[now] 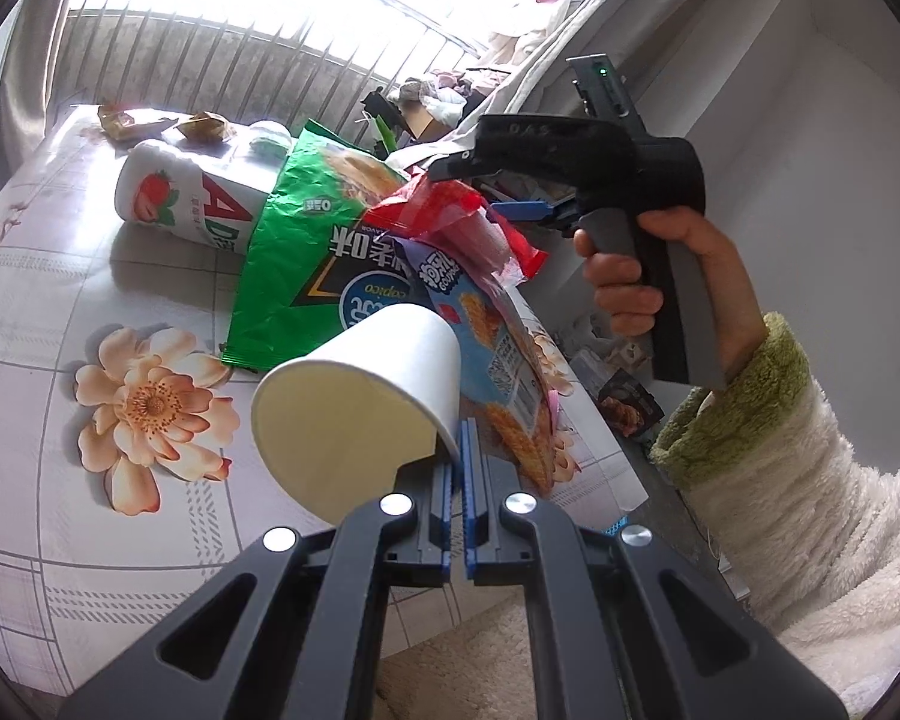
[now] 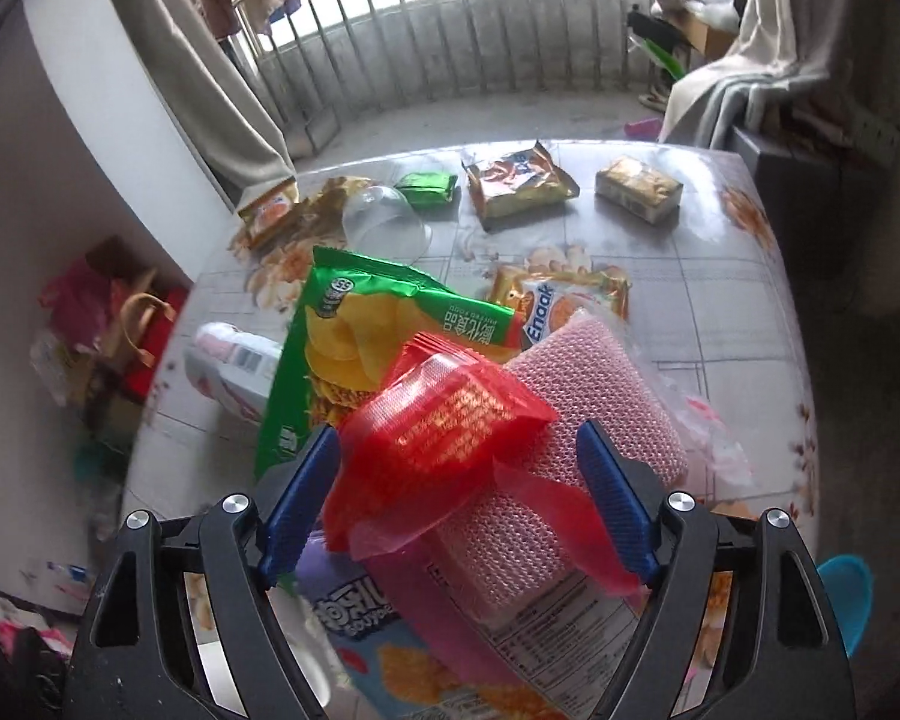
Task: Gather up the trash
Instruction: 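Carry cup and red bag to the blue wastebasket and open both grippers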
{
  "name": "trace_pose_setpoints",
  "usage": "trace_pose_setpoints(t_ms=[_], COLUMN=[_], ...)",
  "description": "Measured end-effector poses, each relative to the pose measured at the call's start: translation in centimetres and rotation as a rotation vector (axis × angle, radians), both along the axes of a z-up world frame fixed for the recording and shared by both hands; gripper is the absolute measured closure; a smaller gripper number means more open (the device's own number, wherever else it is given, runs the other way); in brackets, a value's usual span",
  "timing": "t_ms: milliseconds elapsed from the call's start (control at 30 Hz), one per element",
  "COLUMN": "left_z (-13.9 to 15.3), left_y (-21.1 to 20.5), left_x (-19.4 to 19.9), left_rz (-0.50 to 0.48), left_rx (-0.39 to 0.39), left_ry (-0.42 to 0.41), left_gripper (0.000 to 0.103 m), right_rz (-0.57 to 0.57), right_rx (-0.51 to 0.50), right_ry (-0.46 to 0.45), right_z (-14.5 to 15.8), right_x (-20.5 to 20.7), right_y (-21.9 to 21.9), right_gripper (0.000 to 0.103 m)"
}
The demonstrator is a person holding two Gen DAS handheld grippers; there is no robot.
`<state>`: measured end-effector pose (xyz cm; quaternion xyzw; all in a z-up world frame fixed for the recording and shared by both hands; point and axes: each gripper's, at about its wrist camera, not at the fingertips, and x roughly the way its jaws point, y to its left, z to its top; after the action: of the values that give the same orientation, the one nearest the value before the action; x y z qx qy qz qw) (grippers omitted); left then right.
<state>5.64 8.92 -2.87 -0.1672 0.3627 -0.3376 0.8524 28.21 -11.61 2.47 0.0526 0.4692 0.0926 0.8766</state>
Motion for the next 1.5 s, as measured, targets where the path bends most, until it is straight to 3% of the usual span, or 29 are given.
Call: trace_pose_setpoints(t_ms=[67,200,300,333,800,1067,1300,1500], left_z=[0.0,0.2,0.4,0.5,3.5,6.3,8.7,10.4], left_y=[0.1,0.3,0.4,0.5,1.4,0.2,-3.2,-9.1], left_x=[0.0,-0.1,-0.3,-0.3,-1.9,-2.2,-2.2,-2.0], left_rz=[0.001,0.003,0.010,0.012,0.064,0.054,-0.026,-0.165], left_rx=[0.000,0.002,0.005,0.006,0.033,0.049,0.050,0.072], left_ry=[0.001,-0.003,-0.009,-0.012,-0.097,-0.164,-0.222,-0.262], left_gripper=[0.101,0.101,0.101,0.101,0.101,0.101,0.101,0.101], right_rz=[-0.004,-0.013,-0.018,-0.017,-0.010,-0.060,-0.172,-0.315], right_rx=[-0.023,-0.046,-0.036,-0.024,0.210,0.318,0.348,0.361], right_ry=[-0.008,-0.030,-0.050,-0.051,-0.167,-0.281,-0.356,-0.372], right_z=[-0.1,0.1,0.6,0.7,4.8,7.9,8.6,6.8], right_x=[-0.1,-0.7,-1.3,-1.5,-5.4,-10.0,-14.9,-19.7], right_y=[0.2,0.4,0.5,0.3,-2.4,-7.4,-13.5,-19.5], right_gripper=[0.046,0.063,0.082,0.100,0.103,0.103,0.103,0.103])
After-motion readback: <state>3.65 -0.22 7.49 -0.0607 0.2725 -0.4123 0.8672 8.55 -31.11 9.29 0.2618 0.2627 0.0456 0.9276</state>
